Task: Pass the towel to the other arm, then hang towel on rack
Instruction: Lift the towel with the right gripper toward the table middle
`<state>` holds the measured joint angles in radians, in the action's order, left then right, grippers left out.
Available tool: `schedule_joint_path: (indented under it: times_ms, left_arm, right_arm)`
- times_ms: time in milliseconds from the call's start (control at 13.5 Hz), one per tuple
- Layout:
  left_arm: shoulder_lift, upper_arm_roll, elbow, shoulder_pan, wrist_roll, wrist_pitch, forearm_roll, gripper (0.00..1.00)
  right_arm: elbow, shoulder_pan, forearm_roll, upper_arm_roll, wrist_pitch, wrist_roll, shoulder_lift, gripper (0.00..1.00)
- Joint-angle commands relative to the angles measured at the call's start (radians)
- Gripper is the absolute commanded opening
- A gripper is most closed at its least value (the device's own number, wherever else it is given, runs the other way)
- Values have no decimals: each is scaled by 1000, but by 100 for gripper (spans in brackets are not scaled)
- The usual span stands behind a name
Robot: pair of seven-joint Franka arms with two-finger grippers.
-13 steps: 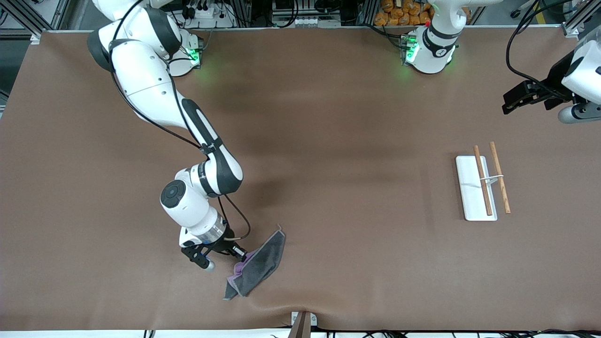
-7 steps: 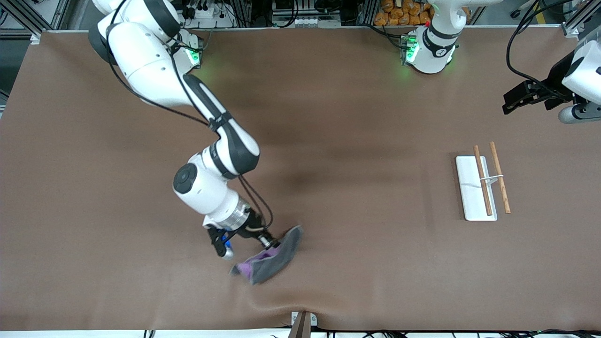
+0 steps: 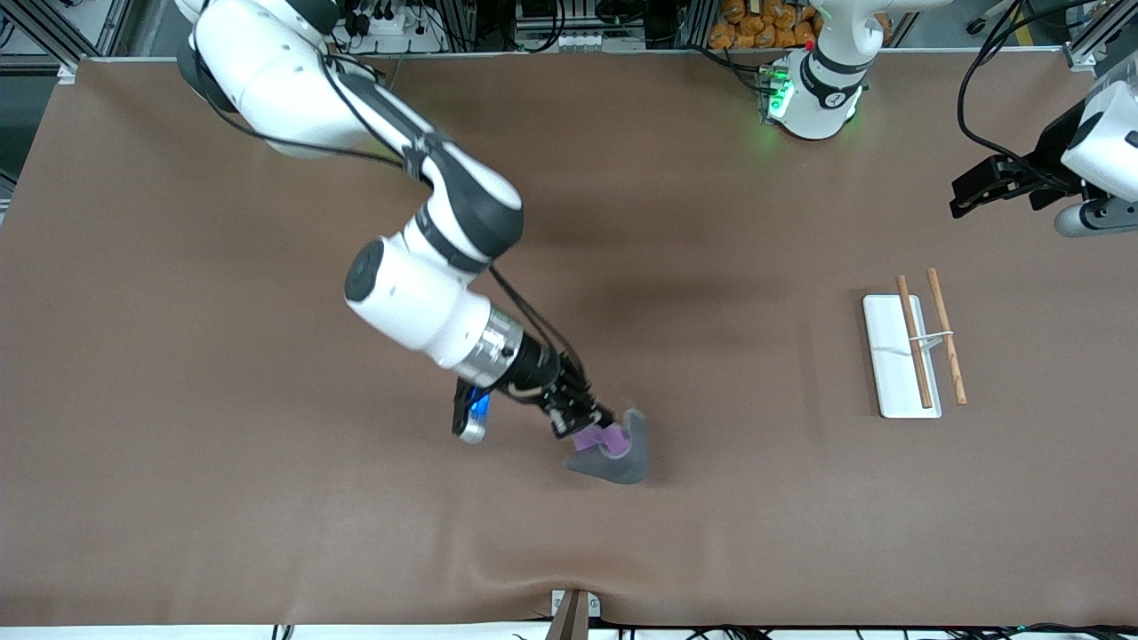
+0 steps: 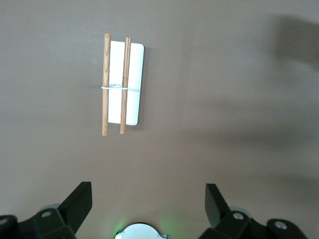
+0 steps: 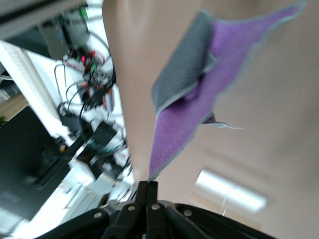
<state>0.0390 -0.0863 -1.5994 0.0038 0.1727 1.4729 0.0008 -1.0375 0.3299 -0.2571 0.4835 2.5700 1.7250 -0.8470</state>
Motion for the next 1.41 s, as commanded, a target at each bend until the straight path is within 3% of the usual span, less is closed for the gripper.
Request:
schedule_joint_path:
  times_ms: [0, 148, 297, 445, 668, 1114, 1336]
  left_arm:
    - [-30, -4, 10, 2, -22, 23, -15, 100]
    - [-48, -10, 12, -4, -7, 38, -34, 100]
    - [-65, -10, 21, -5, 20, 67, -143, 100]
    - [-82, -10, 36, -7, 126, 102, -240, 100]
    - [-160, -13, 131, -13, 337, 106, -344, 100]
    - [-200, -13, 138, -42, 640, 237, -559, 100]
    - [-214, -13, 136, -93, 899, 360, -660, 100]
  right_arm:
    - [-21, -86, -8, 148, -4, 214, 43, 0]
    - [-22, -158, -7, 292, -2, 289, 43, 0]
    - [-29, -219, -8, 416, -4, 318, 43, 0]
    - [-32, -261, -4, 481, -4, 372, 43, 0]
    - [-32, -259, -7, 481, -1, 373, 39, 0]
    - [-32, -255, -8, 481, 38, 395, 37, 0]
    - [-32, -256, -8, 481, 38, 395, 37, 0]
